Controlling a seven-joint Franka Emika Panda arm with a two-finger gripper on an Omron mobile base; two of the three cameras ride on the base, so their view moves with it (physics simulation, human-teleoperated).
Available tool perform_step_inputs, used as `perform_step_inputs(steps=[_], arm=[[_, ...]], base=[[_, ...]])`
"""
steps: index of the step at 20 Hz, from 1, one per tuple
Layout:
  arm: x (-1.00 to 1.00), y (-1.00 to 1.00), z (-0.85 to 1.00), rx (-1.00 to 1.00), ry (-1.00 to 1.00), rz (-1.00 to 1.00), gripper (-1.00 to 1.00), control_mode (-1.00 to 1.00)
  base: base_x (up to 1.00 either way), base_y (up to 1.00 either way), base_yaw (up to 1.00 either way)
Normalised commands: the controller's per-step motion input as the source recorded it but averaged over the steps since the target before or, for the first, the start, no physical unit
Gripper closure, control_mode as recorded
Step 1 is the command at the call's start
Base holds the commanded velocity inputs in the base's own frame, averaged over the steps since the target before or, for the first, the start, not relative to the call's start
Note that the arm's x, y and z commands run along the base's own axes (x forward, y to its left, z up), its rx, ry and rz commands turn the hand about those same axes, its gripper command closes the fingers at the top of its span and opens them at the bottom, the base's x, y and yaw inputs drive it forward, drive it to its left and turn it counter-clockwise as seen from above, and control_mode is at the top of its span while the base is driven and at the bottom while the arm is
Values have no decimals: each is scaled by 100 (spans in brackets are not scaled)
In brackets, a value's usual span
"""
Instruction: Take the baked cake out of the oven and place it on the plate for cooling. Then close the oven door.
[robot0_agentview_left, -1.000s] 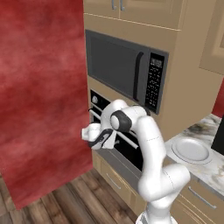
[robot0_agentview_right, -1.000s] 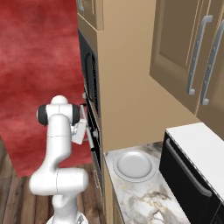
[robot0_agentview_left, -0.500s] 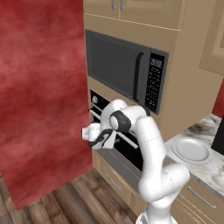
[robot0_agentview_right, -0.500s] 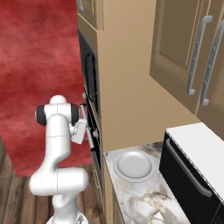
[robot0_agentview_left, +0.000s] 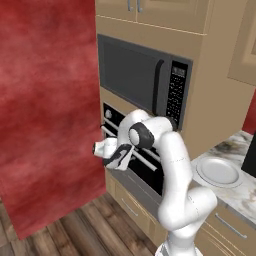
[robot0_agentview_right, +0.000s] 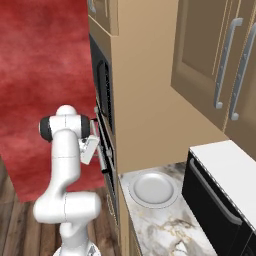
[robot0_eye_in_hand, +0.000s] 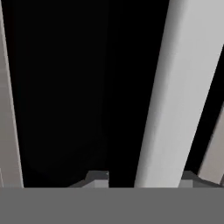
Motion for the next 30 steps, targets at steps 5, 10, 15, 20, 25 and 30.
perform_step_inputs(steps=[5, 10, 15, 20, 25, 30], arm=[[-63, 87, -57, 26, 21, 17, 100, -100], [-64, 100, -75, 25, 25, 16, 100, -100], [-75, 100, -100, 27, 24, 18, 100, -100], [-82, 100, -100, 15, 19, 19, 100, -100], [-66, 100, -100, 0, 17, 16, 100, -100], [-27, 97, -88, 0, 17, 8, -100, -100]], base=[[0, 0, 0], [0, 0, 0], [0, 0, 0], [0, 0, 0], [0, 0, 0], [0, 0, 0]])
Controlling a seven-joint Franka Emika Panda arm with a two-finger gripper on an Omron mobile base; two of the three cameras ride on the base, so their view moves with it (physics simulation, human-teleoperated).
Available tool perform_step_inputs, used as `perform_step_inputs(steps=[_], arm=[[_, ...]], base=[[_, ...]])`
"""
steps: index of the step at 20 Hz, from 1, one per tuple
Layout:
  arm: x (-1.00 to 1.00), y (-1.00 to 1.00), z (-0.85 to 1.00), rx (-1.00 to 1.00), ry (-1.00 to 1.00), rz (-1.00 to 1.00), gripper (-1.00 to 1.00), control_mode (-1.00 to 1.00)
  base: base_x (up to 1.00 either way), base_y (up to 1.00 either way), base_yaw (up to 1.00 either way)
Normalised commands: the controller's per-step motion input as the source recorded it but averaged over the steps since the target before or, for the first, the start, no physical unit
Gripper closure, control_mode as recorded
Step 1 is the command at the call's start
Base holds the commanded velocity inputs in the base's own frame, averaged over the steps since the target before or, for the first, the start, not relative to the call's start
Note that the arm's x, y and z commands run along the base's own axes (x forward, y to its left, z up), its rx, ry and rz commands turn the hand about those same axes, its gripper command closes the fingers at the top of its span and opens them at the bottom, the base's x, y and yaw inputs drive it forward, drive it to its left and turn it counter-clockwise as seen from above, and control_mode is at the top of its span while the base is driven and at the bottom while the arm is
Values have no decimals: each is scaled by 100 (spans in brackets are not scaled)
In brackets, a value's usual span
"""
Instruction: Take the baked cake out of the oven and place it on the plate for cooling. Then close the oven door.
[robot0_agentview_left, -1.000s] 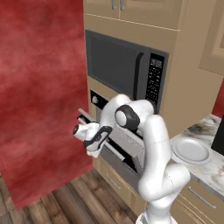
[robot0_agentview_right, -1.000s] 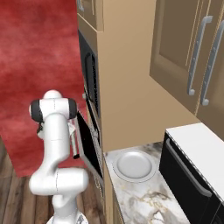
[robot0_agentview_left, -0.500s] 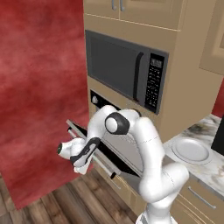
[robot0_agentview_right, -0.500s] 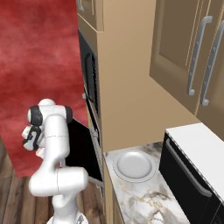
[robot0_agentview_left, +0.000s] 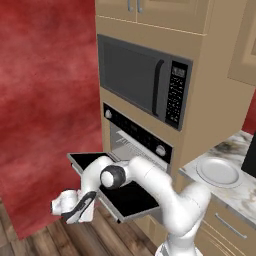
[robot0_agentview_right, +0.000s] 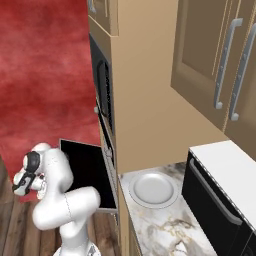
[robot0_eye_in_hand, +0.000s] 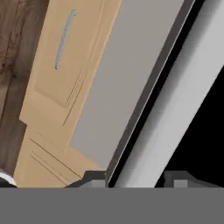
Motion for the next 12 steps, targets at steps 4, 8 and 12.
perform_step_inputs(steps=[4, 8, 12], arm=[[-44, 72, 62, 0, 1, -1, -100, -100], [-77, 32, 100, 1, -1, -4, -100, -100], [-87, -6, 100, 4, -4, -1, -100, -100]], base=[[0, 0, 0], [0, 0, 0], [0, 0, 0]])
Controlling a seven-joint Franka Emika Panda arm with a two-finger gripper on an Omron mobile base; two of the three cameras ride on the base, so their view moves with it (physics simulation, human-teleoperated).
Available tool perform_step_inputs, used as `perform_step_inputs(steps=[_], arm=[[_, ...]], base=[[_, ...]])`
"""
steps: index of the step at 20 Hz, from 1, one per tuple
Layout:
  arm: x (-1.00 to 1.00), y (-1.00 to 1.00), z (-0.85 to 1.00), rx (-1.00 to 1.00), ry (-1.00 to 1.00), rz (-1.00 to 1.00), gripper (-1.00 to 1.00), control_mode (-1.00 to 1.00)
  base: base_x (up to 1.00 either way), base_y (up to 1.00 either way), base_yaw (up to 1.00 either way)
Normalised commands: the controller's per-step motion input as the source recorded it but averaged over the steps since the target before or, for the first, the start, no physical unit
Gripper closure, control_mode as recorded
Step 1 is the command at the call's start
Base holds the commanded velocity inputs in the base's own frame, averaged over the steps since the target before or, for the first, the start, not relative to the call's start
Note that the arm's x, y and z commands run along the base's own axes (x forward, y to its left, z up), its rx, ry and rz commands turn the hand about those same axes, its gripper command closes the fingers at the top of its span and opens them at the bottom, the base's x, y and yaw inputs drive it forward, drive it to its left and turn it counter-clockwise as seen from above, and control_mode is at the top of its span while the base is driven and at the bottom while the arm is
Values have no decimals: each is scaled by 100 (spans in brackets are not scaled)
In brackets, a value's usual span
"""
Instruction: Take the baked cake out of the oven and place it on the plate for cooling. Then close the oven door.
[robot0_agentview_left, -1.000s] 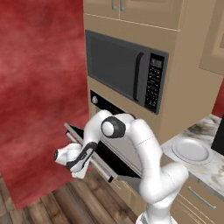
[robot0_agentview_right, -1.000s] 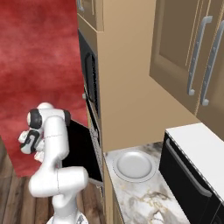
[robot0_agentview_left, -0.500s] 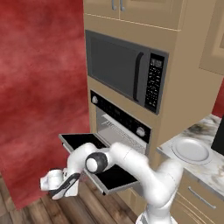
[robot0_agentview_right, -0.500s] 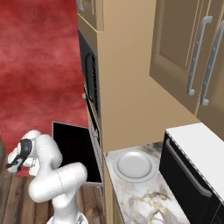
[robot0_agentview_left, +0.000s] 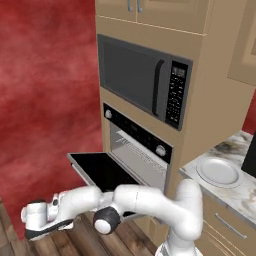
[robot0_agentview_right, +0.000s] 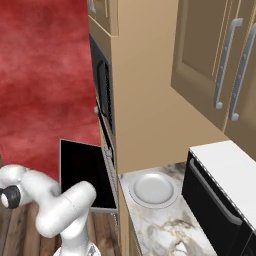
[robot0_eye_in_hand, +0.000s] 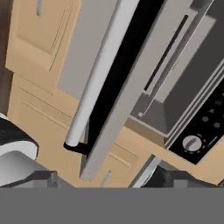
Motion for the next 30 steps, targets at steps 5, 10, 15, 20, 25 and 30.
perform_step_inputs(steps=[5, 10, 15, 20, 25, 30], arm=[[-92, -61, 100, 4, 1, 0, -100, -100], [-78, -94, 100, 0, 13, 0, -100, -100], [-63, -100, 100, 0, 16, 0, -100, -100], [-20, -90, 100, 5, 20, 0, -100, -100], [37, -62, 84, 9, 34, 0, -100, -100], [88, -46, 4, 4, 43, 1, -100, -100]], base=[[0, 0, 0], [0, 0, 0], [0, 0, 0], [0, 0, 0], [0, 0, 0], [0, 0, 0]])
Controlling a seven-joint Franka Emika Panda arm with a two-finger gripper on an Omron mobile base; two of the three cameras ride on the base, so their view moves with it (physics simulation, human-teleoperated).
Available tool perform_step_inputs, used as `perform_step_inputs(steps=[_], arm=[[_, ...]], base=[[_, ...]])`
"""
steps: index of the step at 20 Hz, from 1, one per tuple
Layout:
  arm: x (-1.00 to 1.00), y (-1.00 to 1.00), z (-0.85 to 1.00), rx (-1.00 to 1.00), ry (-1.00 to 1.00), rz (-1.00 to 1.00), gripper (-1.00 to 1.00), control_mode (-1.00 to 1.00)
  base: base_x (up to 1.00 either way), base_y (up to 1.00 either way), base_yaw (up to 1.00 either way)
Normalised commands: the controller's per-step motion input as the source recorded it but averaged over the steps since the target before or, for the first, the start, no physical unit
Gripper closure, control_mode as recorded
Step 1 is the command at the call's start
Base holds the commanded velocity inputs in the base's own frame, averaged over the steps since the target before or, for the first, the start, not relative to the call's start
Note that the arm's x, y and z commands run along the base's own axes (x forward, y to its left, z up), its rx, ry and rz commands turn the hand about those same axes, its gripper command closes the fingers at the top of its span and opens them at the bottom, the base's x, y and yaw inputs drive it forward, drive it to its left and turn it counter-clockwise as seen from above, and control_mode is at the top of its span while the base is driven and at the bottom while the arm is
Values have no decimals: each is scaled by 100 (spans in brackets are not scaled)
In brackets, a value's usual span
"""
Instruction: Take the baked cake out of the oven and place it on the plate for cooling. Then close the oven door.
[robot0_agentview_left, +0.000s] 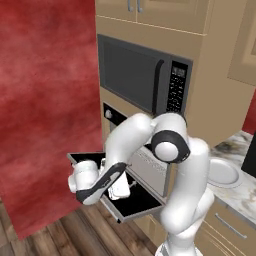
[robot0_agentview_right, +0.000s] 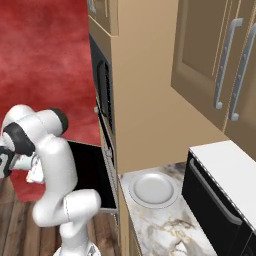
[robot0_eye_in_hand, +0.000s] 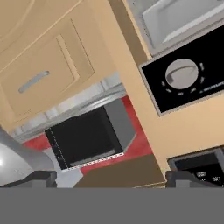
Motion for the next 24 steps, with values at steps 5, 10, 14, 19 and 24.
perform_step_inputs(steps=[5, 10, 14, 19, 24], arm=[[87, -36, -46, 1, 45, 5, -100, -100], [56, -40, -10, 27, 29, 3, -100, -100], [30, -48, -13, 35, 18, 2, -100, -100], [18, -40, -69, 7, 6, 0, -100, -100], [19, -24, -46, 0, 0, 0, -100, -100]], base=[[0, 0, 0], [0, 0, 0], [0, 0, 0], [0, 0, 0], [0, 0, 0]])
